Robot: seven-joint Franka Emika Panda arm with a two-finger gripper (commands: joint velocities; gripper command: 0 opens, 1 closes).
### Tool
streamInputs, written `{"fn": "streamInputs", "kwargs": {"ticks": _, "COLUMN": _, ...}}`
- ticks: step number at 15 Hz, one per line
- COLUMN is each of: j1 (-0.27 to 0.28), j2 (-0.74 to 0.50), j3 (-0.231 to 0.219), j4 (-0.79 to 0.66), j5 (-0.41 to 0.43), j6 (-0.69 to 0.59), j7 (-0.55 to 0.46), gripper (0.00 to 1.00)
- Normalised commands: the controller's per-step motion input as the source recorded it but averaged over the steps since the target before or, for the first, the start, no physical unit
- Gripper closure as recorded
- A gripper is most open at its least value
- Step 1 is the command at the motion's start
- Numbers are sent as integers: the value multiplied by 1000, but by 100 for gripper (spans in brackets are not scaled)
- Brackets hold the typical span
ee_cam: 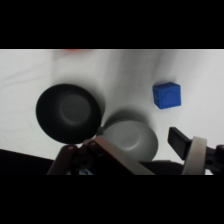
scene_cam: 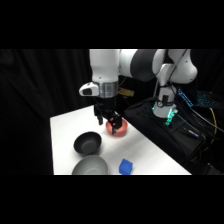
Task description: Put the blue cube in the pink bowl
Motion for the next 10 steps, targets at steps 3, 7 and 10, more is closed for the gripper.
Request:
{"fn": "streamInputs", "kwargs": {"ticks": 3, "j1": -1, "j2": 271, "j3": 86, "j4": 265, "j5": 146, "j6": -10, "j7": -508, "gripper": 0}}
{"fn": "streamInputs", "kwargs": {"ticks": 7, "j1": 8, "j2": 294, "j3": 76, "j4": 218, "j5": 95, "j6": 85, "j7": -303, "gripper": 0}}
{"fn": "streamInputs", "kwargs": {"ticks": 10, "j1": 25, "j2": 244, "j3": 59, "j4": 149, "j5": 104, "j6": 184, "j7": -75, "gripper": 0}}
